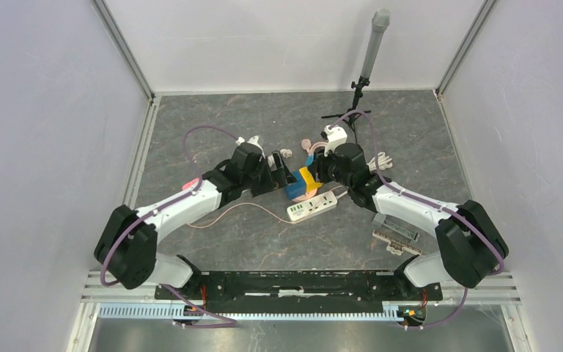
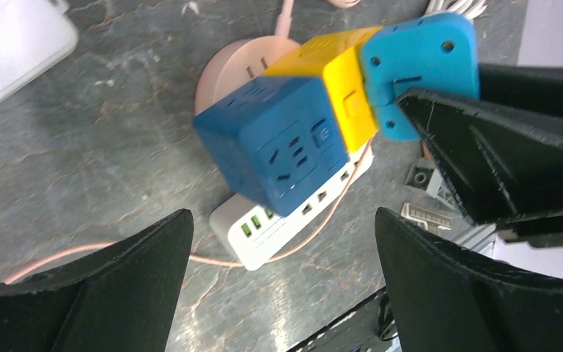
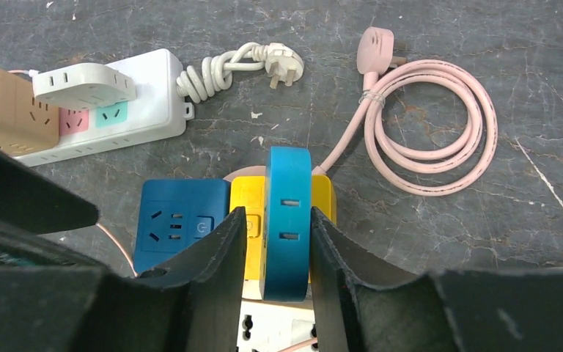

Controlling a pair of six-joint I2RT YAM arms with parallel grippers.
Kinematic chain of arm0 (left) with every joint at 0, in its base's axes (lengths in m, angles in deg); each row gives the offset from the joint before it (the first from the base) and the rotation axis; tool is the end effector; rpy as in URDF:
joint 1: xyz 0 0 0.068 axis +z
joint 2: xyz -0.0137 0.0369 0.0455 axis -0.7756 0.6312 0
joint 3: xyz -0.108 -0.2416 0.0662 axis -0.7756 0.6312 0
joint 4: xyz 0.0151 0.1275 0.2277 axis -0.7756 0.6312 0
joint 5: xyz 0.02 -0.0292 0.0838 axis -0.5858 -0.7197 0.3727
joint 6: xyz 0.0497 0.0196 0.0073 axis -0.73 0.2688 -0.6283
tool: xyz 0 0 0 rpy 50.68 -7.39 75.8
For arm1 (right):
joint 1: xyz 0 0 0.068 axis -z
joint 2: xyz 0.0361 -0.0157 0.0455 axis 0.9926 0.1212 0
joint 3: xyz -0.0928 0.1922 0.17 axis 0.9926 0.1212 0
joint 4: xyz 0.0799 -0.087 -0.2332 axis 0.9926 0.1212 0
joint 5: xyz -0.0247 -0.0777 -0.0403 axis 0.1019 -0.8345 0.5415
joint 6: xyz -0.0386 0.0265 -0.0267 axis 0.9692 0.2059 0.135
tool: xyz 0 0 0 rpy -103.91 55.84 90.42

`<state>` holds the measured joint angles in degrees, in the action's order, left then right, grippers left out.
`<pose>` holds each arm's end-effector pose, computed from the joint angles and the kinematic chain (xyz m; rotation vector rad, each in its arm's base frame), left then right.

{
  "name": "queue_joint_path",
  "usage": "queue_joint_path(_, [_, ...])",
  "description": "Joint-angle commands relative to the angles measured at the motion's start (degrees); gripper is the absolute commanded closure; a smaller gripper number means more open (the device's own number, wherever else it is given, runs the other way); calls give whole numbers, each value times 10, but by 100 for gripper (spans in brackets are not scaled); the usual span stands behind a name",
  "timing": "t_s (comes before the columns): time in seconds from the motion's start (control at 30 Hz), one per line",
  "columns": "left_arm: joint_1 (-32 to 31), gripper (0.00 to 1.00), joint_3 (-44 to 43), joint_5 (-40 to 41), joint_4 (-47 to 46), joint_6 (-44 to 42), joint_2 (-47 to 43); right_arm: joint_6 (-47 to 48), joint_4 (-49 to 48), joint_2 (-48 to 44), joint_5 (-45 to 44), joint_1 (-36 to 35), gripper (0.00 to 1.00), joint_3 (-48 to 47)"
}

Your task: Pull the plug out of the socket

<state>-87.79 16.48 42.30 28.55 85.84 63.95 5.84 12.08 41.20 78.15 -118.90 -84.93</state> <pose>0.2320 -0.1783 0.2315 -0.1795 2.4300 -0.8297 0.2517 0.1798 0.2251 -0.2966 2.0380 0.5425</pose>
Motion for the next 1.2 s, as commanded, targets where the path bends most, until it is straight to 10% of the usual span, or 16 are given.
queue_joint_path(0.0, [1, 0, -36, -34, -61, 41, 53, -7, 31, 1, -13, 0, 65, -38])
queue_joint_path(0.57, [-8, 0, -58, -22, -92, 72, 135, 21, 44, 7, 17, 0, 65, -36])
queue_joint_path(0.97, [-13, 7, -75, 16, -80, 29, 167, -7, 118, 47, 6, 1, 100, -93])
queue_joint_path(1.17, [-22, 14, -64, 49, -47, 14, 185, -25, 117, 39, 24, 1, 100, -96])
